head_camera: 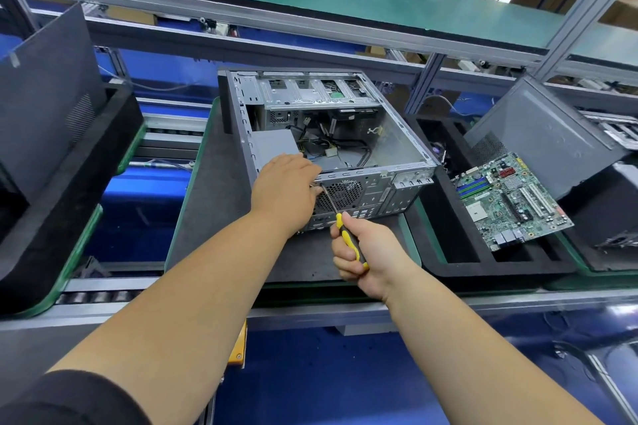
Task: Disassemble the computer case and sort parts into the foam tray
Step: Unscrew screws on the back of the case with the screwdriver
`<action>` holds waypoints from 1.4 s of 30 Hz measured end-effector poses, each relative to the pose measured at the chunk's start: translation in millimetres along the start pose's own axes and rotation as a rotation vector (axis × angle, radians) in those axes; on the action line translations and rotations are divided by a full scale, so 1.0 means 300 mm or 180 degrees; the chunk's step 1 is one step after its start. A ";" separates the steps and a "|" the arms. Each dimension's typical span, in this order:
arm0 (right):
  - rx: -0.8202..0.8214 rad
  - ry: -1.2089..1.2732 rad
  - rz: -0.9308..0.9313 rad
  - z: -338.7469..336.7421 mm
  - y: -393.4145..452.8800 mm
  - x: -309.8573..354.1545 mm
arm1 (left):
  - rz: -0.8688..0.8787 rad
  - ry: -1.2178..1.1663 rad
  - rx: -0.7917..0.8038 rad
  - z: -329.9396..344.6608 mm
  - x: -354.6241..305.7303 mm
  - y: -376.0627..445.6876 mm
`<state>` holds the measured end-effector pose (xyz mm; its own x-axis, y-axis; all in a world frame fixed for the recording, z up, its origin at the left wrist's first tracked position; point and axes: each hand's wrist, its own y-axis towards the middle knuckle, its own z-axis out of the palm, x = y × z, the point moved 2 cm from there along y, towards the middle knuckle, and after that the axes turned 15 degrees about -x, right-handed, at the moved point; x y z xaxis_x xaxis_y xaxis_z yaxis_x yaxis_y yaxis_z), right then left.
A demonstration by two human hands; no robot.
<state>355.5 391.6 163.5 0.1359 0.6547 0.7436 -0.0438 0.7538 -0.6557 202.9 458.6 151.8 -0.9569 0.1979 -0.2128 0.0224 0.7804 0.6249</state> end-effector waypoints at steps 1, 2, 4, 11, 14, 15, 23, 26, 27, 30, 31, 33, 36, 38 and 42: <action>-0.0258 -0.0396 -0.0178 0.006 -0.001 0.004 | -0.0011 -0.0004 0.0003 0.000 0.001 0.000; -0.0519 -0.0849 -0.0370 0.015 -0.006 0.012 | -0.0014 -0.0006 0.0012 0.001 0.001 0.000; -0.0947 -0.1968 -0.0978 0.026 -0.012 0.031 | -0.0009 -0.0010 0.0024 0.002 0.002 0.001; -0.1827 -0.4734 -0.2400 0.055 -0.013 0.039 | -0.0028 -0.0041 0.0048 0.002 0.004 0.001; -0.1835 -0.4960 -0.2403 0.071 -0.005 0.050 | -0.0032 -0.0067 0.0097 0.001 0.005 0.003; -0.1763 -0.4847 -0.2410 0.065 -0.003 0.054 | -0.0029 -0.0078 0.0114 0.000 0.006 0.003; -0.0271 -0.0471 0.0336 -0.021 -0.001 0.047 | 0.0036 -0.0085 0.0137 -0.007 0.007 0.004; 0.0190 0.0390 0.0811 -0.026 -0.006 0.033 | 0.0033 -0.0076 0.0159 -0.010 0.006 0.002; 0.0223 0.0469 0.0821 -0.022 -0.010 0.028 | 0.0041 -0.0069 0.0174 -0.010 0.006 0.001; 0.0286 0.0598 0.0779 -0.004 -0.020 0.015 | 0.0071 -0.0048 0.0208 -0.008 0.008 -0.001; 0.0252 0.0558 0.0712 -0.001 -0.020 0.012 | 0.0069 -0.0047 0.0210 -0.007 0.008 -0.001; 0.0070 0.0309 0.0487 0.005 -0.017 0.005 | 0.0054 -0.0048 0.0206 -0.006 0.009 -0.002; -0.0394 -0.0424 -0.0011 0.017 -0.009 0.001 | 0.0043 -0.0046 0.0202 -0.006 0.009 -0.002; -0.0743 -0.1108 -0.0349 0.026 -0.011 0.013 | 0.0012 -0.0061 0.0218 -0.005 0.010 0.000; -0.1533 -0.3711 -0.1893 0.027 -0.025 0.030 | -0.0009 -0.0049 0.0233 -0.001 0.010 -0.001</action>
<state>349.1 392.4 176.1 -0.8896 0.0957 0.4467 0.1021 0.9947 -0.0098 199.8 458.7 151.2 -0.9524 0.2043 -0.2261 0.0415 0.8221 0.5678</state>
